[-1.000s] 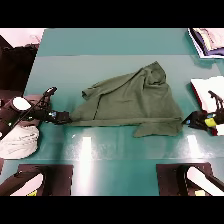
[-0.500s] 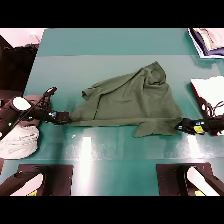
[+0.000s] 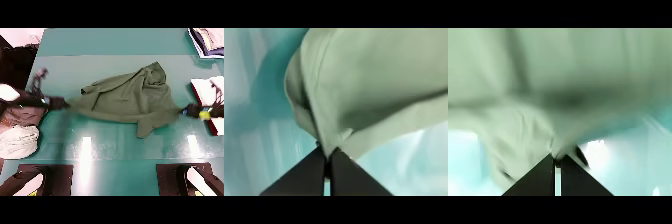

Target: Fold the shirts.

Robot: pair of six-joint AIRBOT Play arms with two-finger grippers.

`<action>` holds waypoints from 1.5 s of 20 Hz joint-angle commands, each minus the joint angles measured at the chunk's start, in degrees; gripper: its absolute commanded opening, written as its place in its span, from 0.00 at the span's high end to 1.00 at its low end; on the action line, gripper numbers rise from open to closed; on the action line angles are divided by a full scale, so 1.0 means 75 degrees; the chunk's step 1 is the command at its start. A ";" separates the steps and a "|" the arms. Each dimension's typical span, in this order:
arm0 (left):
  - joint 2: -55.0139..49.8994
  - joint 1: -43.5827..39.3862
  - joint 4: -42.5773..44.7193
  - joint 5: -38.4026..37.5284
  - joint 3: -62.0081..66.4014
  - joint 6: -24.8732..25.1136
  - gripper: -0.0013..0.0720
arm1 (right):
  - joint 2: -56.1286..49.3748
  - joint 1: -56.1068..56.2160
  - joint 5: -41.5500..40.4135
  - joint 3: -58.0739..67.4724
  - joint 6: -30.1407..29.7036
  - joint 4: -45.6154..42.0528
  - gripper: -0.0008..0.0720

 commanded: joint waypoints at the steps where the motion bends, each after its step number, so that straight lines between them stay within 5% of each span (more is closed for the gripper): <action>1: 0.0347 0.0009 0.0195 0.0219 0.2879 -0.0256 0.95 | 0.0370 0.0012 -0.0679 0.2393 0.0396 0.1186 0.96; 8: 0.0420 0.0009 0.0469 0.0321 0.8743 -0.0466 0.95 | 0.0370 0.0012 -0.1084 0.7807 0.0551 0.0752 0.96; 15: 0.1416 0.0009 0.0402 0.0423 0.9279 -0.0667 0.95 | 0.0755 0.0012 -0.0726 0.9917 0.1189 -0.1081 0.96; 20: 0.1376 0.0009 0.0539 -0.0828 0.7729 -0.1052 0.95 | 0.0758 0.0012 0.0023 0.9151 0.1434 -0.1402 0.97; 25: 0.0455 0.0009 0.0720 -0.1874 0.4441 -0.1049 0.95 | -0.0965 0.0274 0.2527 0.7810 0.1798 -0.1501 0.97; 30: -0.1571 0.0009 0.0612 -0.1303 0.2498 -0.0956 0.94 | -0.3235 0.1626 0.2766 0.6321 0.1938 -0.2906 0.97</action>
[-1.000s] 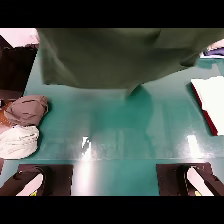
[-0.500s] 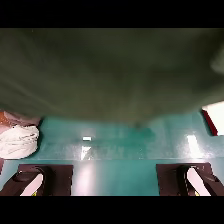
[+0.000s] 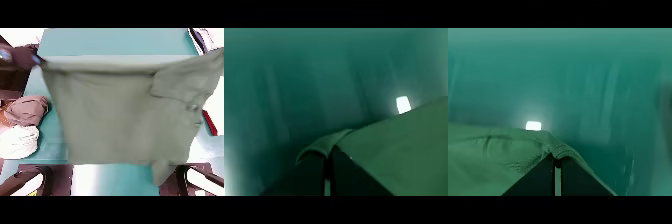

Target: Fold the shirts.

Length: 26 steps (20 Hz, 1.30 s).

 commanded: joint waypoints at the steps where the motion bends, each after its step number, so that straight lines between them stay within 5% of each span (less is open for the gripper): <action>1: -0.1495 0.0006 -0.0073 0.0554 -0.0997 0.0242 0.94 | -0.1524 0.0833 0.0015 -0.0883 0.0093 -0.0938 0.97; 9: -0.2964 0.0006 -0.0627 0.5100 -0.0799 0.0679 0.94 | -0.3791 0.1437 -0.3127 0.0408 0.0079 -0.1346 0.97; 12: -0.2970 0.0006 -0.0624 0.5694 -0.0799 0.1090 0.94 | -0.3867 0.1440 -0.3885 0.0705 0.0073 -0.1390 0.97; 15: -0.2970 0.0006 -0.0554 0.5444 -0.0799 0.1268 0.94 | -0.3864 0.1472 -0.3576 0.0612 0.0012 -0.2151 0.97; 18: -0.2970 0.0006 -0.0213 0.4232 -0.0801 0.1792 0.94 | -0.3815 0.1568 -0.2553 0.0163 -0.0440 -0.2547 0.97; 22: -0.2970 0.0000 0.0641 0.2527 -0.1003 0.1874 0.95 | -0.3156 0.1620 -0.2629 -0.1448 -0.0481 -0.2553 0.97; 26: -0.2973 -0.0003 0.1035 0.2897 -0.1818 0.1851 0.94 | -0.2690 0.1635 -0.3159 -0.2789 -0.0469 -0.2498 0.96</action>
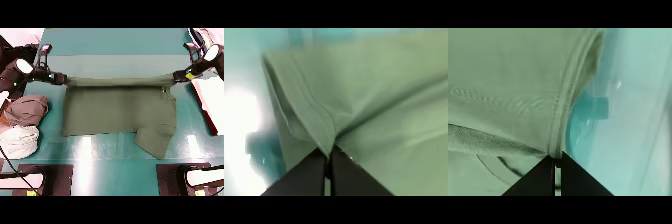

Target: Fold the shirts.

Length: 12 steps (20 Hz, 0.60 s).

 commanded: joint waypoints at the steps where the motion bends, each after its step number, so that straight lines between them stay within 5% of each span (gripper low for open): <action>1: -0.0006 0.0000 0.0344 -0.0035 -0.0592 0.0052 0.94 | 0.0356 0.0032 -0.0361 -0.1105 -0.0035 0.0020 0.96; 9: -0.0003 0.0000 0.0143 -0.0254 -0.0705 0.0044 0.94 | 0.0364 0.0032 -0.0178 -0.1515 0.0128 0.1105 0.94; 11: -0.0003 0.0000 0.0149 -0.0595 -0.0705 0.0000 0.39 | 0.0367 -0.0029 0.0131 -0.1510 0.0131 0.1209 0.57; 12: -0.0003 0.0000 0.0172 -0.0804 -0.0702 -0.0009 0.22 | 0.0367 -0.0079 0.0376 -0.1510 0.0131 0.1209 0.53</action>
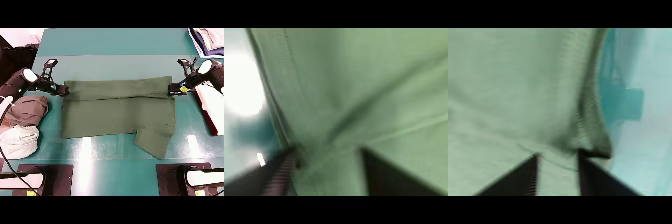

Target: Fold the shirts.

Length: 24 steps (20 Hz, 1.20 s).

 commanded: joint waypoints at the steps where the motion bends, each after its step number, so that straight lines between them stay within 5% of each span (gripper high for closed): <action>1: -0.0003 0.0003 0.0050 -0.0784 0.0023 -0.0052 0.24 | 0.0032 -0.0134 0.0764 -0.0032 0.0020 0.0297 0.53; 6: 0.0600 0.0644 0.0373 -0.2964 -0.0020 -0.0411 0.24 | 0.1131 -0.0624 0.2739 -0.0044 -0.0026 0.0425 0.54; 14: 0.3229 0.1008 -0.0898 -0.2798 -0.4336 -0.0472 0.24 | 0.3124 -0.0425 0.1845 -0.1017 -0.0093 0.0909 0.57; 22: 0.3238 0.1008 -0.1297 -0.2270 -0.4890 -0.0475 0.24 | 0.3305 -0.0560 0.1900 -0.1542 -0.0149 0.1084 0.57; 23: 0.3238 0.1008 -0.1355 -0.2197 -0.4890 -0.0469 0.33 | 0.3305 -0.0560 0.1970 -0.1542 -0.0154 0.1081 0.57; 24: 0.3238 0.1008 -0.1492 -0.2130 -0.4890 -0.0437 0.58 | 0.3305 -0.0562 0.2049 -0.1542 -0.0154 0.1072 0.57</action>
